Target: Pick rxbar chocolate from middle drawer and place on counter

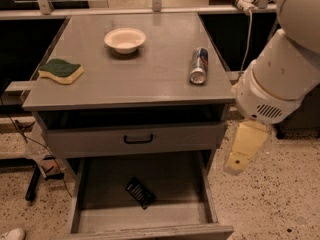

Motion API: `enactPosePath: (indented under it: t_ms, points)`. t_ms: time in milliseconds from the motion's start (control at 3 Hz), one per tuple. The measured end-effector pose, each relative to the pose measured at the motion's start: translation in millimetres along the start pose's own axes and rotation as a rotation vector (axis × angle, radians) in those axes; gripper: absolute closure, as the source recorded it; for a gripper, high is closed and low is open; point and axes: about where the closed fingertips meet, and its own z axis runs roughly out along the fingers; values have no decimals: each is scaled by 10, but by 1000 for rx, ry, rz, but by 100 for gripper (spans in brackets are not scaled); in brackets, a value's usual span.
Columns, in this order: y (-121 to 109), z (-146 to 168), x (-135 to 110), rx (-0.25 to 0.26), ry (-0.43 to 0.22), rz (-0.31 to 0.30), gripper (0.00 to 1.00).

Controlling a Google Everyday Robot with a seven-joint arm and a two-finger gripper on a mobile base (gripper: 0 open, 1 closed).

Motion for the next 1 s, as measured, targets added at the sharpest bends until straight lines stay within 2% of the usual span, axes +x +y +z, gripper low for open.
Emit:
enactPosePath:
  t_ms: [333,667,1000]
  points:
    - [1,2,-1,0,0,0,0]
    - [64,102,-42,-23,-17,7,0]
    - [277,529,-244,-60,-52,73,0]
